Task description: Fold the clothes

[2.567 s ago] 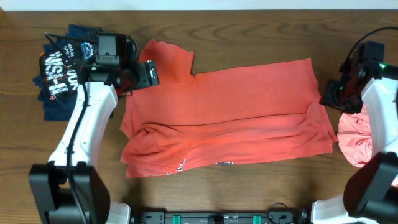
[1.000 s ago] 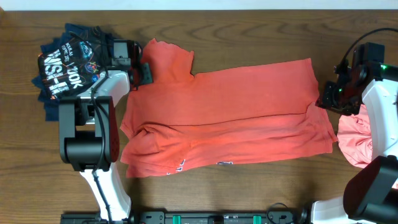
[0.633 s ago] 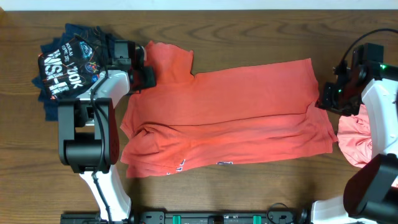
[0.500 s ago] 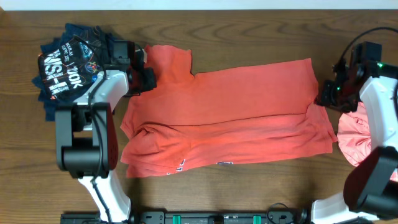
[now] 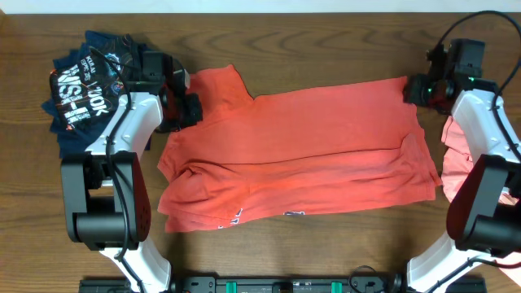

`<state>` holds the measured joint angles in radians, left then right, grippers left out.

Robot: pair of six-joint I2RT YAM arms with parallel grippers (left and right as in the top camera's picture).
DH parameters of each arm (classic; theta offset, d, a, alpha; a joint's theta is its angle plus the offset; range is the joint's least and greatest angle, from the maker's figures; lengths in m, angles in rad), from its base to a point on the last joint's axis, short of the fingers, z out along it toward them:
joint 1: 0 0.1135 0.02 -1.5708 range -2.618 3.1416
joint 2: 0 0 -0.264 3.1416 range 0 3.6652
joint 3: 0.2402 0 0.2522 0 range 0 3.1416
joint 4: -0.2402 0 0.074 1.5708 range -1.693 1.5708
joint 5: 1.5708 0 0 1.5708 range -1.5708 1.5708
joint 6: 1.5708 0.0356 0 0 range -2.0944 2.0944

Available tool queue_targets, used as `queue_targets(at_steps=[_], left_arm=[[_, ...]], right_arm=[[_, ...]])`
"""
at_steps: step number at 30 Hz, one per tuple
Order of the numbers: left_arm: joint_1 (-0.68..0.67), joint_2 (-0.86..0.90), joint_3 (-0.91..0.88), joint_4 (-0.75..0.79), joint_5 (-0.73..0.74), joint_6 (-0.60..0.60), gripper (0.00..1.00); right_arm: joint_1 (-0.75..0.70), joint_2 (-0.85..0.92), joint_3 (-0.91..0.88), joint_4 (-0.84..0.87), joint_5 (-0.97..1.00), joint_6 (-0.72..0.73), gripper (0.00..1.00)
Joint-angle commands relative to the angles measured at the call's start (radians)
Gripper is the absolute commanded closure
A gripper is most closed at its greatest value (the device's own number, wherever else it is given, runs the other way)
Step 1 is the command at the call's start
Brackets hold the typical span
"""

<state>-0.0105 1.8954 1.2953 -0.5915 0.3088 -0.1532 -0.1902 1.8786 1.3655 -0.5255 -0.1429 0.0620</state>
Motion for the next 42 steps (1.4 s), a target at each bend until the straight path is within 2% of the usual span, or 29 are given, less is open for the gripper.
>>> queue_targets(at_steps=[1, 7, 12, 20, 24, 26, 27, 31, 35, 42], left_arm=[[-0.002, 0.0, -0.004, -0.018, 0.001, 0.003, 0.94], [-0.002, 0.0, -0.004, -0.018, 0.001, 0.003, 0.94], [-0.002, 0.0, -0.004, -0.009, 0.001, 0.002, 0.94], [-0.002, 0.0, -0.004, -0.013, 0.001, 0.003, 0.94], [-0.002, 0.0, -0.004, -0.013, 0.001, 0.003, 0.94], [-0.002, 0.0, -0.004, -0.013, 0.001, 0.003, 0.94], [-0.002, 0.0, -0.004, -0.013, 0.001, 0.003, 0.94], [-0.002, 0.0, -0.004, -0.013, 0.001, 0.003, 0.94], [-0.002, 0.0, -0.004, -0.014, 0.001, 0.003, 0.94], [-0.002, -0.001, -0.003, -0.011, 0.002, 0.003, 0.94]], right_arm=[[0.028, 0.05, 0.052, 0.004, -0.006, -0.018, 0.46], [0.034, 0.18, 0.182, -0.015, 0.058, -0.01, 0.43], [0.035, 0.296, 0.251, 0.037, 0.079, 0.014, 0.38], [0.045, 0.397, 0.264, 0.109, 0.079, 0.103, 0.35], [0.054, 0.412, 0.263, 0.126, 0.08, 0.136, 0.37], [0.06, 0.413, 0.263, 0.126, 0.086, 0.141, 0.42], [0.062, 0.413, 0.263, 0.126, 0.088, 0.143, 0.47], [0.066, 0.413, 0.263, 0.125, 0.094, 0.165, 0.79], [0.066, 0.413, 0.263, 0.121, 0.094, 0.171, 0.99], [0.06, 0.4, 0.275, 0.058, 0.11, 0.177, 0.99]])
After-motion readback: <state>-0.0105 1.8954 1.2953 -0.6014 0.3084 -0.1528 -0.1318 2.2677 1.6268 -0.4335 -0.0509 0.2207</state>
